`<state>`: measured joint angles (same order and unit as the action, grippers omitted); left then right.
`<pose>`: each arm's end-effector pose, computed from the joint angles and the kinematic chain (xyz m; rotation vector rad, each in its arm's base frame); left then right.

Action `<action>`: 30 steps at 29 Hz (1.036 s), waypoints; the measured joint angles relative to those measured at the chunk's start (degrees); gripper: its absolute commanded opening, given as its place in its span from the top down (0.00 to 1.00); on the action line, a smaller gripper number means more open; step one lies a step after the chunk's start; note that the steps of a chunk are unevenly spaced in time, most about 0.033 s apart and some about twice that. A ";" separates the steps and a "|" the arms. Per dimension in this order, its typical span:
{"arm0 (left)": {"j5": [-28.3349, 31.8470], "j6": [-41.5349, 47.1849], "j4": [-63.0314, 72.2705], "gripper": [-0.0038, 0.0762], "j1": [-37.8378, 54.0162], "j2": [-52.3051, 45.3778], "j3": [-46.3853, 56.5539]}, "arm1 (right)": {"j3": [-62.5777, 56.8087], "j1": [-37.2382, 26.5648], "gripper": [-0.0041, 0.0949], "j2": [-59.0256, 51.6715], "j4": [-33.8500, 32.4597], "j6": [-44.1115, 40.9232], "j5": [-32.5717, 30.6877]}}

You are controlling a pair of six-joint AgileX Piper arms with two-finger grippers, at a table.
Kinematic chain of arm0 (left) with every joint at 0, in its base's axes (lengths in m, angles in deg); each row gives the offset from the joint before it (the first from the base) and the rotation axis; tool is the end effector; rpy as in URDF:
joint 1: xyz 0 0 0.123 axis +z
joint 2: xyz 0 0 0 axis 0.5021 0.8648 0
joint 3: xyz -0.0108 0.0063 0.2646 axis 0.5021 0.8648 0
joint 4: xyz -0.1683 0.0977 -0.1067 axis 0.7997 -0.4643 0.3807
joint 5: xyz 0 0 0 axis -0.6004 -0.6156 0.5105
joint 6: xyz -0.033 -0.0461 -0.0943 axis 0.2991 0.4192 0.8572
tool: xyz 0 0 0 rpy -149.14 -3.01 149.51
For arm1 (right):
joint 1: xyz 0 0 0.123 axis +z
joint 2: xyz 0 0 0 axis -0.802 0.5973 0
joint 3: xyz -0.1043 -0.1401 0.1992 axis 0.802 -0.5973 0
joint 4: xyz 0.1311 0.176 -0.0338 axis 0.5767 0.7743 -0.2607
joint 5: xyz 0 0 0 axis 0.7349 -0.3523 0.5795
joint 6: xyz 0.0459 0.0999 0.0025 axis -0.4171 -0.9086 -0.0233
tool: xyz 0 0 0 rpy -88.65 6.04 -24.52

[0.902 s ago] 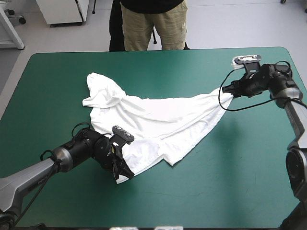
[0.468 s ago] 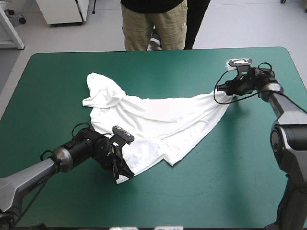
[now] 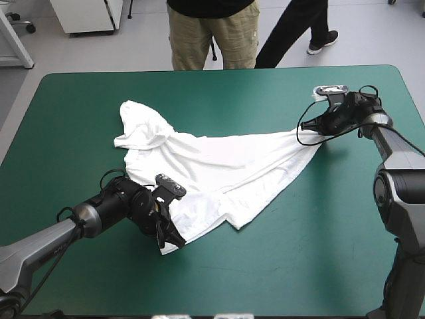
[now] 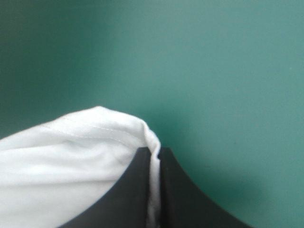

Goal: Fold the cloth

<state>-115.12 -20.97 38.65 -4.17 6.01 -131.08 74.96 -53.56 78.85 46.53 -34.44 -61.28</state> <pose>0.1898 -0.1383 0.1816 0.9861 2.8061 -0.1665 0.4337 0.0103 0.1900 -0.1875 2.5972 0.0997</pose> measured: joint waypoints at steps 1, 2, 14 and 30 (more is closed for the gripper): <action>-0.37 0.00 -0.05 0.96 0.00 -0.47 -0.72 | -0.26 0.00 0.97 -0.56 -0.08 0.14 -0.77; -1.06 0.02 -0.28 0.96 0.07 -0.80 -1.31 | -0.51 0.00 0.97 -1.41 -0.21 0.26 -1.37; -14.75 1.42 -10.16 0.96 6.88 -13.38 -42.20 | -0.62 0.00 0.97 -21.78 6.29 5.85 -9.40; -24.38 0.16 -20.86 0.96 8.27 -14.27 -92.70 | 0.66 0.00 0.97 -63.59 17.31 13.12 -14.71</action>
<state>-139.50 -20.81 17.79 4.10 -8.26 -223.78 75.61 -53.56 15.26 63.83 -21.32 -75.99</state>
